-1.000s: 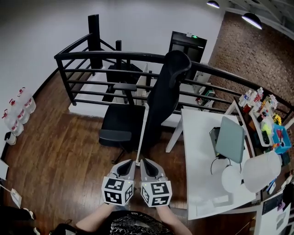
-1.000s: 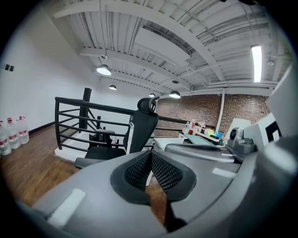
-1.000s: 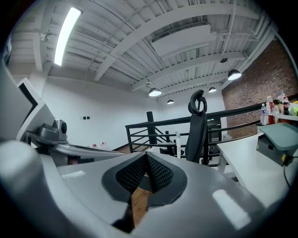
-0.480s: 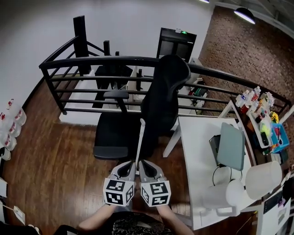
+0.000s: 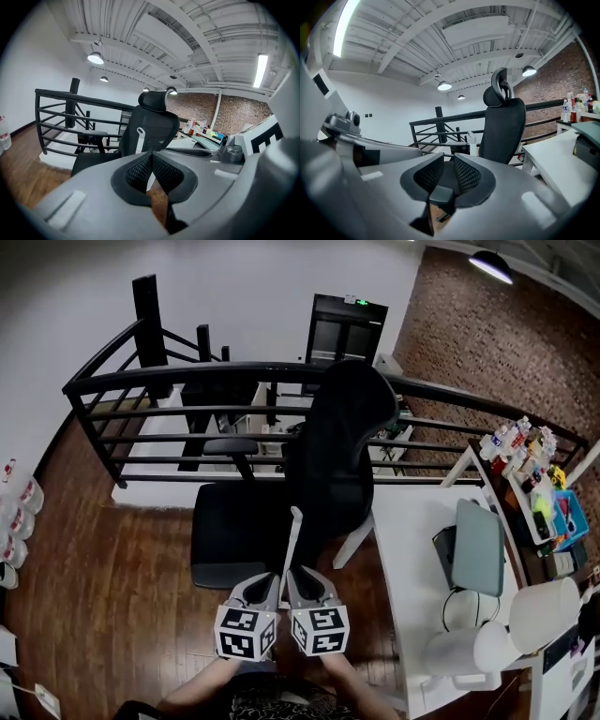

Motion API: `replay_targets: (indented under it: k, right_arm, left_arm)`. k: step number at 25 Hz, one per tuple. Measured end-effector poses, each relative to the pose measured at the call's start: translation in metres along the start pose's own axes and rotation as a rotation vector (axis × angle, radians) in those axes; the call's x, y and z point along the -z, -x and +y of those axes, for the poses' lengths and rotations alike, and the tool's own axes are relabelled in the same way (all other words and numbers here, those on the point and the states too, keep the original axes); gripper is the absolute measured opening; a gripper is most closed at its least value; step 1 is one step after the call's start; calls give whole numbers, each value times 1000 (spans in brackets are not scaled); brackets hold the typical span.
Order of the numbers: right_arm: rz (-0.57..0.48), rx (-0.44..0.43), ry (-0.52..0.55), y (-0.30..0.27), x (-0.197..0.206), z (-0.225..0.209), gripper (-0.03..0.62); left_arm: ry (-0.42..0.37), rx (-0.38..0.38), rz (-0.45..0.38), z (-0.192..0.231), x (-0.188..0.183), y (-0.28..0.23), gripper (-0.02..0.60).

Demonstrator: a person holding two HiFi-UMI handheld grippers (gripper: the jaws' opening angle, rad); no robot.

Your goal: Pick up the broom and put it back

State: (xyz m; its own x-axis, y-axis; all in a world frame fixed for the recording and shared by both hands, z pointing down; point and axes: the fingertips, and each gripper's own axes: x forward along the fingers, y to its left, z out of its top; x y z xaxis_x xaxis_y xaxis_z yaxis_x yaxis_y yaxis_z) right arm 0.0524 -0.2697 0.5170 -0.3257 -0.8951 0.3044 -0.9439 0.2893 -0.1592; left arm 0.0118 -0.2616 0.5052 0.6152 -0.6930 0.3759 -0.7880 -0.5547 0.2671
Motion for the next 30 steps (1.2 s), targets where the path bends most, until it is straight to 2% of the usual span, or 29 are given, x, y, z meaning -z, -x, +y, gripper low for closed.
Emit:
replay_targets:
  k: [11, 18, 20, 30]
  right_arm:
    - [29, 77, -37, -53, 4, -22, 121]
    - [53, 113, -72, -79, 16, -36, 157]
    - [59, 118, -80, -86, 19, -42, 187]
    - [124, 165, -110, -126, 40, -81, 230]
  left_arm:
    - [-3, 19, 43, 41, -4, -23, 4]
    - [-14, 31, 42, 55, -8, -31, 3]
    - [-13, 30, 39, 58, -8, -33, 3]
    - [-12, 27, 50, 69, -7, -52, 3]
